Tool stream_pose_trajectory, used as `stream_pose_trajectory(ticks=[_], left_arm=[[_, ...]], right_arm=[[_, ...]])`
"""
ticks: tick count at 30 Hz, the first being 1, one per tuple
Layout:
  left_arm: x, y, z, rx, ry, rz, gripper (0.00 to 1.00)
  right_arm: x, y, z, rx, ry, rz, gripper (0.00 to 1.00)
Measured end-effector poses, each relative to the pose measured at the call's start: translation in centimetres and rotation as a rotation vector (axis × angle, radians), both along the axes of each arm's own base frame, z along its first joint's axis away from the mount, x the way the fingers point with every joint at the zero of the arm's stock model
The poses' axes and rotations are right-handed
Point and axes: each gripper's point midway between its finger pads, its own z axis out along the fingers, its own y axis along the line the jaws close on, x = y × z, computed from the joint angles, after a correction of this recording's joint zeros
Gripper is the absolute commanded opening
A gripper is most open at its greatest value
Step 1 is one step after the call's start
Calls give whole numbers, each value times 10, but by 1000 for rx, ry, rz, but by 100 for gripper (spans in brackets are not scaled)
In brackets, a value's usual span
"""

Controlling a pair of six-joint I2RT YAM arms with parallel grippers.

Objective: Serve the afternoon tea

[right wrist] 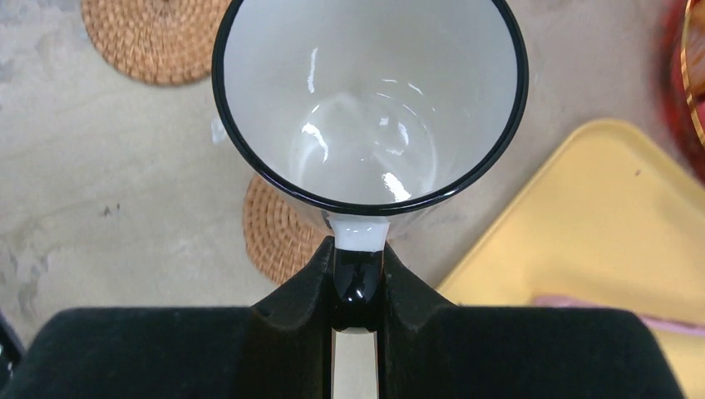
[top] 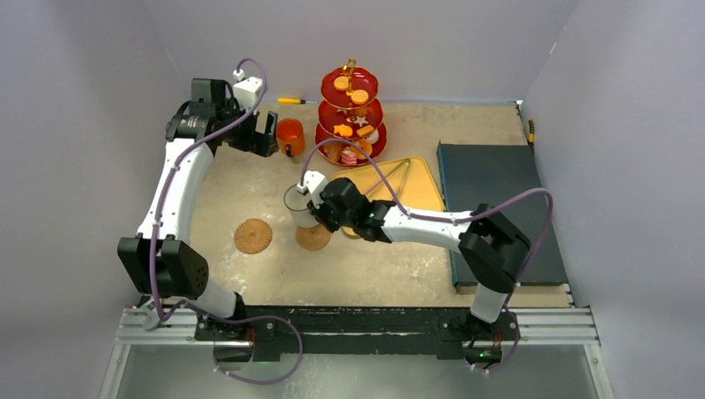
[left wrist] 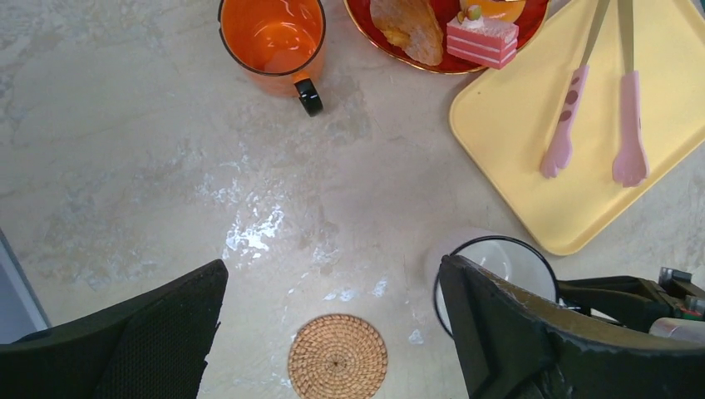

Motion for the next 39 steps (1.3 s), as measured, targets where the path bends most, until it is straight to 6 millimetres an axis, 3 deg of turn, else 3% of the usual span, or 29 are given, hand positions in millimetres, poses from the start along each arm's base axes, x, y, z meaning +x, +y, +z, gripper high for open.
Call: stream_pose_trajectory(ticks=[10,17,27,39], left_arm=[[6,26,-10,-3,35,74,99],[4,35,-14,5,56,96,99],[4,35,-15,7,60,96,99],[4,36,-16,18,56,84,99]], right_arm=[[-27,-35,-30,-2,70,-29,0],[-39,-34,-28,35,62,-18,0],[-52,-18,-18,105,19,21,0],[-56,-30,-44,60,-7,7,0]])
